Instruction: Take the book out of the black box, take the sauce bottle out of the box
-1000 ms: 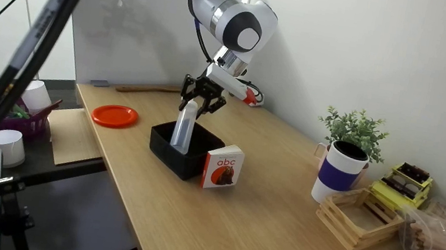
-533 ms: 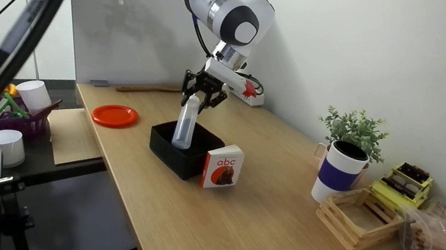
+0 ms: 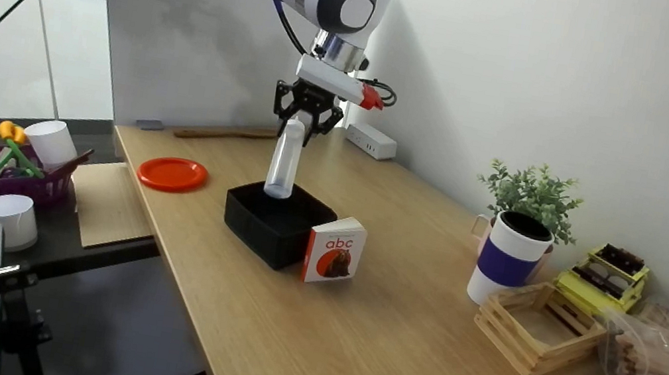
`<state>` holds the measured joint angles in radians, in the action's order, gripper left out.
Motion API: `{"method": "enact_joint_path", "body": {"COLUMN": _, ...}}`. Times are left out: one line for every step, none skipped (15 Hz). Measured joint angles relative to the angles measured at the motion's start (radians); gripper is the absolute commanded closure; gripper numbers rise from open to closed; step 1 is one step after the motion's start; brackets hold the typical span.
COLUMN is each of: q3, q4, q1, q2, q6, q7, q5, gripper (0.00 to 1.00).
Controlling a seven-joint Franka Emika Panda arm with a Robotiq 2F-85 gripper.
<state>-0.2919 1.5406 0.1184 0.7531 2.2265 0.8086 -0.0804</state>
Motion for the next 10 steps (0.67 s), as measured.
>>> {"method": "enact_joint_path", "body": {"q3": 0.0, "q4": 0.019, "q1": 0.002, "q2": -0.019, "q6": 0.012, "q7": -0.018, "q5": 0.007, "gripper": 0.72}}
{"method": "enact_joint_path", "body": {"q3": 0.0, "q4": 0.038, "q1": 0.003, "q2": -0.039, "q6": 0.023, "q7": -0.036, "q5": 0.013, "gripper": 0.72}}
{"method": "enact_joint_path", "body": {"q3": 0.0, "q4": 0.056, "q1": 0.003, "q2": -0.057, "q6": 0.033, "q7": -0.052, "q5": 0.017, "gripper": 0.72}}
{"method": "enact_joint_path", "body": {"q3": 0.001, "q4": 0.078, "q1": 0.002, "q2": -0.077, "q6": 0.047, "q7": -0.064, "q5": 0.018, "gripper": 0.72}}
{"method": "enact_joint_path", "body": {"q3": 0.003, "q4": 0.1, "q1": 0.002, "q2": -0.097, "q6": 0.063, "q7": -0.073, "q5": 0.018, "gripper": 0.72}}
{"method": "enact_joint_path", "body": {"q3": 0.003, "q4": 0.124, "q1": 0.0, "q2": -0.118, "q6": 0.084, "q7": -0.08, "q5": 0.018, "gripper": 0.72}}
{"method": "enact_joint_path", "body": {"q3": 0.003, "q4": 0.15, "q1": -0.002, "q2": -0.138, "q6": 0.11, "q7": -0.085, "q5": 0.018, "gripper": 0.72}}
{"method": "enact_joint_path", "body": {"q3": 0.003, "q4": 0.178, "q1": -0.007, "q2": -0.159, "q6": 0.143, "q7": -0.091, "q5": 0.015, "gripper": 0.72}}
{"method": "enact_joint_path", "body": {"q3": 0.003, "q4": 0.21, "q1": -0.013, "q2": -0.179, "q6": 0.181, "q7": -0.097, "q5": 0.01, "gripper": 0.72}}
{"method": "enact_joint_path", "body": {"q3": 0.003, "q4": 0.242, "q1": -0.023, "q2": -0.199, "q6": 0.225, "q7": -0.101, "q5": -0.005, "gripper": 0.72}}
